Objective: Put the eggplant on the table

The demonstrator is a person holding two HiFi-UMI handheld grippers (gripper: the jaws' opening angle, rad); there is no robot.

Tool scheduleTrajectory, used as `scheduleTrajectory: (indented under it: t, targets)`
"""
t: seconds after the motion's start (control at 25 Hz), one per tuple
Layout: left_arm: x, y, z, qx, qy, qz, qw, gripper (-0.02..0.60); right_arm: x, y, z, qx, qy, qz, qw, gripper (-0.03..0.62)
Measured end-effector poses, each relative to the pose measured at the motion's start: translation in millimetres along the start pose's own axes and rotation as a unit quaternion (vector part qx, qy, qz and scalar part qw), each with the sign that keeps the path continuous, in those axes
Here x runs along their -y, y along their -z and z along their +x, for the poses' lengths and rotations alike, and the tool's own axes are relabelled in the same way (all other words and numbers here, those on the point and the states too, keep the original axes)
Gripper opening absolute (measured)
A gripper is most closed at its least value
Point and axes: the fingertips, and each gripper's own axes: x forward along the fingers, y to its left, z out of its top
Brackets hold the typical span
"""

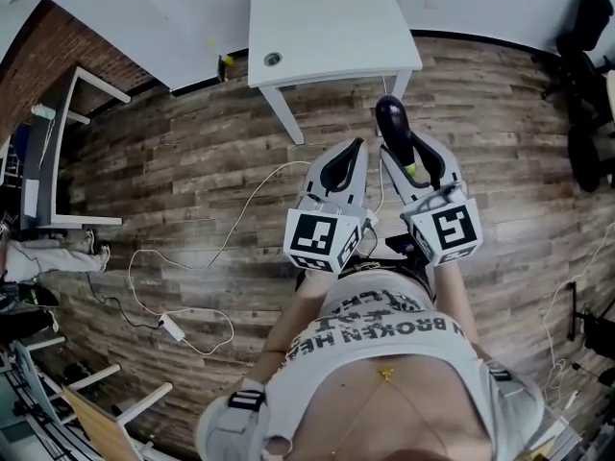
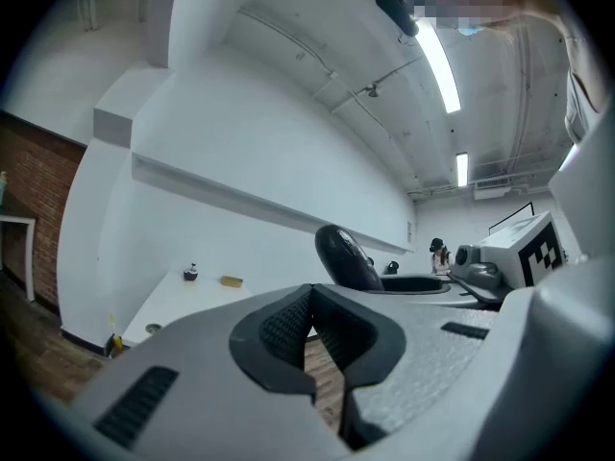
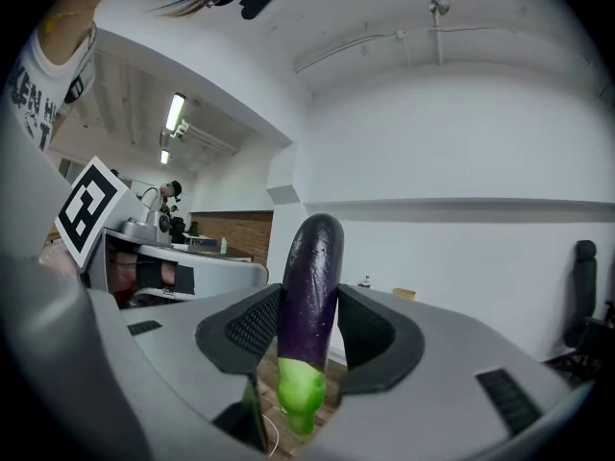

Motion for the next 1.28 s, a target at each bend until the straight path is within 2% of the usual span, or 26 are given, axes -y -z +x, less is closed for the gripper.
scheduleTrajectory:
  t: [0.36,0.64,0.88,1.28]
  targets:
    - [-79.7,-13.2,27.4,-0.007,0.034,-0.007,0.9994,0.006,-8.0,-8.5,84.6,-0.004,0.026,0.003,1.0,0.183]
    - [-118.1,-21.5,33.1,-0.008,0.058,-0.002,0.9983,0.006,-21.5,-12.4,123.6,-0.01,0.042,-0.002,0.999,0.183]
    - [-144.4,-20.2,31.0,-0.014,0.06,-0.005,0.9981,0.006,-23.6,-3.4,144.5,-0.027,0.055,0.003,0.998,0.183]
    - [-172.7,-17.4,48.5,-0.017,0.042,-0.02,0.9988,0.006,-15.5,-1.5,177.8,-0.033,0.031,0.005,0.999,0.183]
